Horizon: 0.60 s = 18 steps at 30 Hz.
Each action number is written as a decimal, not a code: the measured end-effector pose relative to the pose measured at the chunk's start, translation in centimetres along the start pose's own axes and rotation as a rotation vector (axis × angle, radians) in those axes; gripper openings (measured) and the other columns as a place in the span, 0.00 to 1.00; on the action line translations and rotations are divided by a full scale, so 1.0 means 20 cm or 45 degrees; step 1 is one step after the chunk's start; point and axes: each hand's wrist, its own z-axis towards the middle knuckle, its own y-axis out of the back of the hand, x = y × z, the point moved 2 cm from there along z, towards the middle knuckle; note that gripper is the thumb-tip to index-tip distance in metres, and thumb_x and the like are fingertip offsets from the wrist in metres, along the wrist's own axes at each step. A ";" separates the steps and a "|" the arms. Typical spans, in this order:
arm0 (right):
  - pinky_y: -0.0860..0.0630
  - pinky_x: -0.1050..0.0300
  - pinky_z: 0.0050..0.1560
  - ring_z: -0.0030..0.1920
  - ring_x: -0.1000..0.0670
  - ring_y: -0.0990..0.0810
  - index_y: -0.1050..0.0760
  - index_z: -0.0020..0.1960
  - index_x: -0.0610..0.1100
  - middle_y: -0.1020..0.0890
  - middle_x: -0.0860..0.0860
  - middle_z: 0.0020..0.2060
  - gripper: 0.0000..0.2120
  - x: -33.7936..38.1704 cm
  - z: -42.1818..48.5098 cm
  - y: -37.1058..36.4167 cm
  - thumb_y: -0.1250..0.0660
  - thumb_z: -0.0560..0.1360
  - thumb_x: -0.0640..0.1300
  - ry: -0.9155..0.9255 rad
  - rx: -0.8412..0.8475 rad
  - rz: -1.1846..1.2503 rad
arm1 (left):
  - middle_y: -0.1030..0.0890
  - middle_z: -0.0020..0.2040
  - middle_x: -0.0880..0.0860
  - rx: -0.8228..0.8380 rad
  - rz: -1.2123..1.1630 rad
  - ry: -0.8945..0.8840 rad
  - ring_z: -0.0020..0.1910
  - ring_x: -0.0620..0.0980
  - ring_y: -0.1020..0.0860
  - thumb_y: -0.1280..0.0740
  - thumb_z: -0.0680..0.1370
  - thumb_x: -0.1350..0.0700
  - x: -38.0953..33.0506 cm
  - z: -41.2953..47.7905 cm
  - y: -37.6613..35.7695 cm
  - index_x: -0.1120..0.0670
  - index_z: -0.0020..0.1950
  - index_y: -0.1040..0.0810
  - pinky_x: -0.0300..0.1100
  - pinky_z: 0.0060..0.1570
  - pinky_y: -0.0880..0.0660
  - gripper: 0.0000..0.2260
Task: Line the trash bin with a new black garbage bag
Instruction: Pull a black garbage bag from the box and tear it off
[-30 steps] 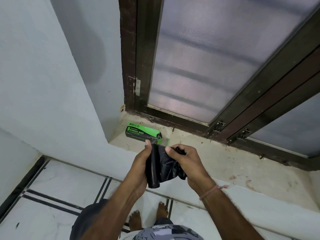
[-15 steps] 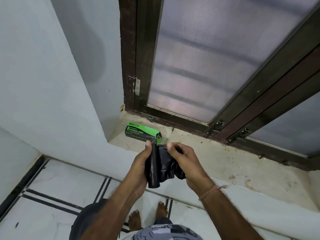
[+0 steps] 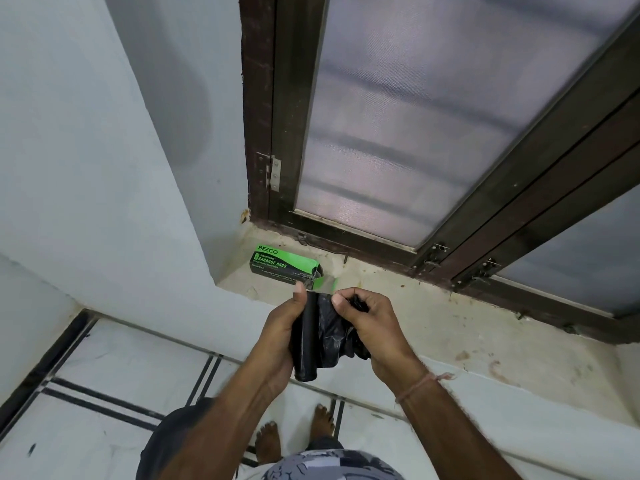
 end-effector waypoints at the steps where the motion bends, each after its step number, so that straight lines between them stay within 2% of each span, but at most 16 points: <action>1: 0.33 0.61 0.25 0.26 0.47 0.27 0.17 0.45 0.39 0.20 0.47 0.31 0.09 0.00 0.00 0.00 0.31 0.82 0.41 -0.008 0.002 -0.008 | 0.15 0.60 0.62 0.000 0.005 -0.002 0.61 0.62 0.17 0.42 0.83 0.37 0.00 0.00 0.00 0.56 0.63 0.16 0.64 0.68 0.26 0.26; 3: 0.32 0.60 0.26 0.29 0.47 0.27 0.16 0.45 0.42 0.20 0.46 0.32 0.09 -0.01 0.00 0.00 0.32 0.82 0.42 -0.022 -0.002 -0.018 | 0.15 0.60 0.62 -0.001 0.005 -0.004 0.62 0.62 0.17 0.41 0.82 0.37 0.01 0.00 -0.01 0.56 0.64 0.16 0.65 0.68 0.26 0.26; 5: 0.33 0.61 0.25 0.28 0.47 0.27 0.16 0.47 0.40 0.20 0.45 0.31 0.09 -0.02 0.00 0.00 0.32 0.82 0.43 -0.021 -0.003 -0.008 | 0.15 0.60 0.63 -0.004 0.007 -0.003 0.60 0.64 0.17 0.41 0.82 0.37 0.01 -0.01 -0.01 0.55 0.63 0.16 0.66 0.66 0.25 0.26; 7: 0.32 0.62 0.22 0.24 0.49 0.26 0.16 0.49 0.37 0.18 0.45 0.32 0.09 -0.02 -0.01 0.01 0.30 0.81 0.43 -0.008 -0.002 0.027 | 0.15 0.58 0.64 -0.008 0.021 0.003 0.56 0.65 0.16 0.41 0.82 0.36 0.01 0.00 0.00 0.55 0.63 0.16 0.64 0.56 0.20 0.26; 9: 0.30 0.61 0.22 0.27 0.48 0.21 0.15 0.51 0.37 0.15 0.43 0.34 0.07 -0.01 -0.01 0.02 0.27 0.78 0.41 -0.001 -0.010 0.061 | 0.15 0.58 0.65 0.009 0.034 0.008 0.54 0.65 0.16 0.41 0.81 0.35 0.01 0.00 0.00 0.55 0.64 0.17 0.57 0.49 0.19 0.27; 11: 0.27 0.57 0.25 0.31 0.43 0.19 0.14 0.50 0.39 0.14 0.40 0.37 0.06 -0.03 0.00 0.02 0.24 0.76 0.41 0.020 -0.011 0.054 | 0.15 0.59 0.64 0.010 0.028 0.021 0.57 0.64 0.16 0.40 0.81 0.35 0.01 -0.01 0.00 0.55 0.65 0.17 0.57 0.54 0.19 0.27; 13: 0.23 0.46 0.28 0.33 0.36 0.18 0.13 0.48 0.42 0.13 0.40 0.39 0.05 -0.04 0.02 0.02 0.22 0.74 0.42 0.048 -0.036 0.005 | 0.15 0.60 0.63 0.005 0.025 0.027 0.60 0.65 0.17 0.40 0.81 0.36 0.01 -0.02 -0.01 0.56 0.66 0.18 0.60 0.61 0.21 0.27; 14: 0.21 0.41 0.34 0.37 0.33 0.16 0.12 0.48 0.43 0.12 0.41 0.40 0.05 -0.05 0.02 0.02 0.21 0.73 0.42 0.067 -0.060 -0.028 | 0.15 0.60 0.63 0.004 0.023 0.027 0.60 0.64 0.17 0.40 0.81 0.36 0.01 -0.02 -0.01 0.56 0.66 0.18 0.61 0.62 0.22 0.27; 15: 0.19 0.40 0.38 0.40 0.34 0.15 0.12 0.48 0.44 0.11 0.42 0.41 0.05 -0.06 0.03 0.03 0.21 0.73 0.43 0.085 -0.084 -0.059 | 0.15 0.60 0.63 0.005 0.021 0.024 0.61 0.64 0.17 0.40 0.81 0.36 0.02 -0.01 -0.01 0.57 0.66 0.18 0.61 0.63 0.22 0.27; 16: 0.19 0.45 0.38 0.39 0.38 0.14 0.11 0.47 0.45 0.11 0.44 0.40 0.04 -0.06 0.03 0.03 0.21 0.72 0.44 0.096 -0.106 -0.082 | 0.15 0.61 0.63 0.005 0.019 0.018 0.61 0.63 0.17 0.40 0.81 0.37 0.02 -0.01 -0.01 0.57 0.65 0.18 0.60 0.64 0.22 0.27; 18: 0.26 0.58 0.35 0.33 0.47 0.17 0.11 0.46 0.46 0.12 0.47 0.36 0.03 -0.07 0.04 0.04 0.21 0.72 0.44 0.104 -0.136 -0.110 | 0.15 0.60 0.63 0.003 0.021 0.015 0.60 0.63 0.16 0.39 0.81 0.37 0.02 -0.02 -0.01 0.57 0.64 0.17 0.57 0.62 0.21 0.27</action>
